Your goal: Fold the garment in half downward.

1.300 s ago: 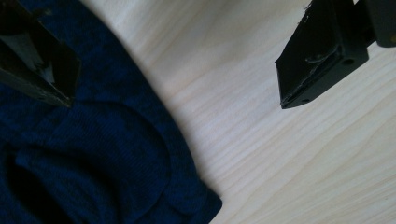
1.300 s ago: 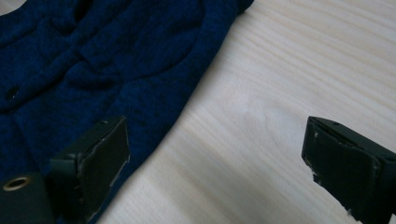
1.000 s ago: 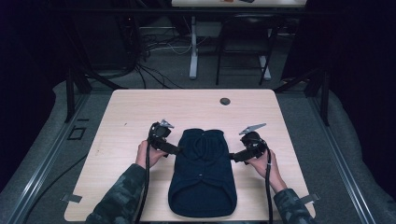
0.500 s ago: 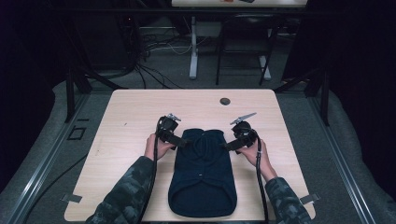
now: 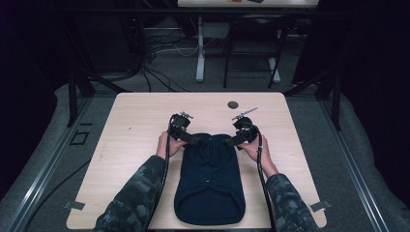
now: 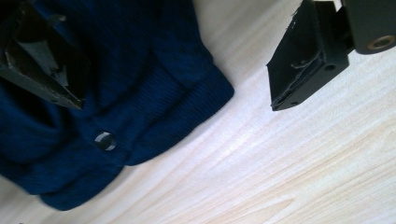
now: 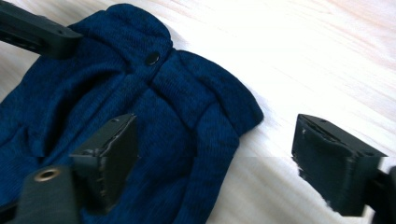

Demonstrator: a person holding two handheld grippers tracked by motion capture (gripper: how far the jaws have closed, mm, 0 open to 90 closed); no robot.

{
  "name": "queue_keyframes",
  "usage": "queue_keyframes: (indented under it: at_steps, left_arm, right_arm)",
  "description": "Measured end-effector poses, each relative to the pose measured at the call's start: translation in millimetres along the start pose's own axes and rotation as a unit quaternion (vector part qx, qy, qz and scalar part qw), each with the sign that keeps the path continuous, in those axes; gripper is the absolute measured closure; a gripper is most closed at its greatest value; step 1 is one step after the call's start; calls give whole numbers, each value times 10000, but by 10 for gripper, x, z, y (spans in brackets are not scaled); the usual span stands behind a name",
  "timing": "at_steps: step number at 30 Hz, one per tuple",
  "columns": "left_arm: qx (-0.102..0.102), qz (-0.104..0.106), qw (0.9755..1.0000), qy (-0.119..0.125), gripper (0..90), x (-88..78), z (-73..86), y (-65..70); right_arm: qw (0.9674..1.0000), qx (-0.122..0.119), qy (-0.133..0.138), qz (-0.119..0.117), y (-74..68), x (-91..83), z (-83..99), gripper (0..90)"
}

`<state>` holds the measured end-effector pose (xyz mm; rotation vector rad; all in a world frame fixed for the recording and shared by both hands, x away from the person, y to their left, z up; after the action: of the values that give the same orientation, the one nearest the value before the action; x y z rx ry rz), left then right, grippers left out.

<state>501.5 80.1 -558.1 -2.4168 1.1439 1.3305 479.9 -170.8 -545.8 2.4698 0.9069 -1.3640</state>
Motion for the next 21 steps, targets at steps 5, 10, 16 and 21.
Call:
queue_keyframes:
  at_steps: [5,10,16,21]
  left_arm:
    - [-183,-33,9997,-169,88,145,-29,-79]
    - [-188,-54,9996,-181,151,188,-24,-101]
    - [-29,-34,9998,-189,270,184,-34,-70]
    - [114,-19,9997,-205,396,186,-40,-29]
  right_arm:
    - [10000,11,-87,38,37,77,-52,280]
    - [9998,130,-154,-18,64,161,-60,345]
    - [9994,93,-331,32,44,226,-71,446]
    - [9995,191,-232,-56,21,266,-46,558]
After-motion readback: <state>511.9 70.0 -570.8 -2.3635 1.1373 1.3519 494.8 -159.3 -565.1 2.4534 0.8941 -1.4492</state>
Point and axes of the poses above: each handheld gripper's, and its own axes: x roughly forward along the jaws, z roughly out of its underside, y roughly to its right, the point moved 1 cm from there along x, roughly forward along the jaws, and after that the axes turned 4 degrees about z, right-handed, at the moved point
